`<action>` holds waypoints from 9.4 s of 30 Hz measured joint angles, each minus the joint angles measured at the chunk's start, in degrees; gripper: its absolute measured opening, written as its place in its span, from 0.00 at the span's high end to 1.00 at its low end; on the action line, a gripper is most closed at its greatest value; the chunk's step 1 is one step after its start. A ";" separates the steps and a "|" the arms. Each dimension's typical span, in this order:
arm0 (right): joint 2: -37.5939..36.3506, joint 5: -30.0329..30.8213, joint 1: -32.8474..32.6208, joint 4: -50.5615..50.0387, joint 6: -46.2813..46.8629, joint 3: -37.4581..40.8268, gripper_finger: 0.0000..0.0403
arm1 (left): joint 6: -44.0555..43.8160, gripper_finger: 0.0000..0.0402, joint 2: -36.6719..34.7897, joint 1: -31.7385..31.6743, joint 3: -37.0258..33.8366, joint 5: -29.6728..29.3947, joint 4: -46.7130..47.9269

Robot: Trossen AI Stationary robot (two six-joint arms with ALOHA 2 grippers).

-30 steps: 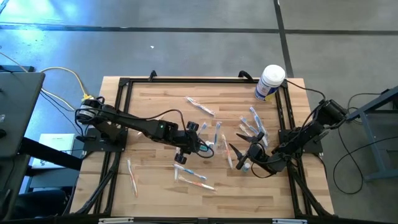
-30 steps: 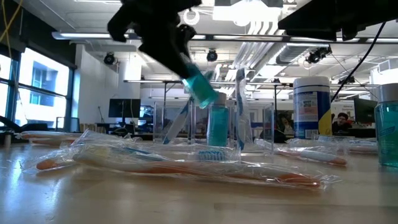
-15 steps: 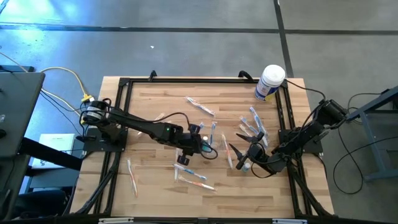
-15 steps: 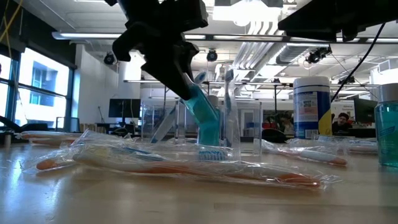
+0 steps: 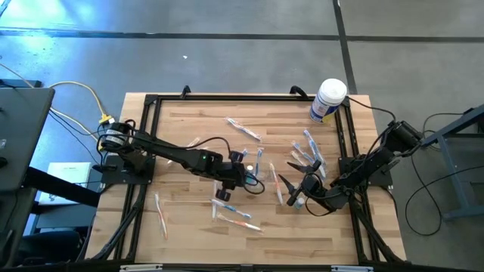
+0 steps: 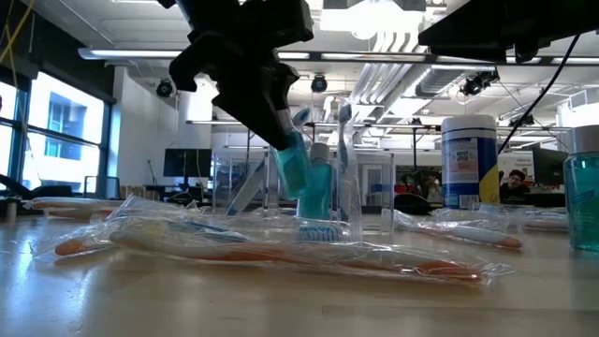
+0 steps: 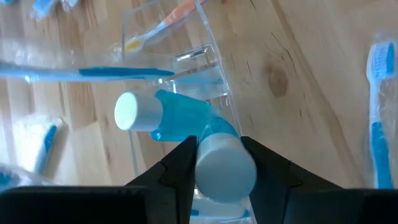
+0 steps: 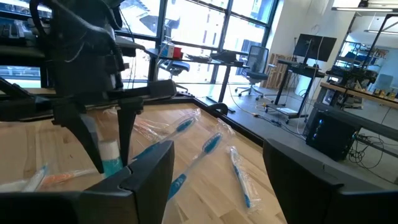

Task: Pick & Place toothbrushing station
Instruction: Put the blue mouthwash bottle into the transparent organizer, then put the blue toothbrush into the transparent organizer

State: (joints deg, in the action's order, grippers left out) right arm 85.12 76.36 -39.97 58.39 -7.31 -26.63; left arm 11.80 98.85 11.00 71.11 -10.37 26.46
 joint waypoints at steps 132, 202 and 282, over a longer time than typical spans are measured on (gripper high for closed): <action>-16.43 -48.19 44.52 -96.88 52.16 -15.76 0.41 | -33.48 0.56 -59.34 4.59 -50.03 -7.10 -17.88; -6.71 -49.29 37.33 -89.19 43.32 -20.88 0.97 | -35.83 0.56 -40.46 8.44 -50.01 -7.13 -34.02; -19.41 -34.79 12.90 -26.63 -1.09 -6.56 0.97 | -35.44 0.56 -40.44 9.55 -50.01 -7.15 -34.20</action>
State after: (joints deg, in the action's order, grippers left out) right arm 65.71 41.57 -27.06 31.76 -8.40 -33.19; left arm -23.64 58.41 20.56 21.10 -17.52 -7.75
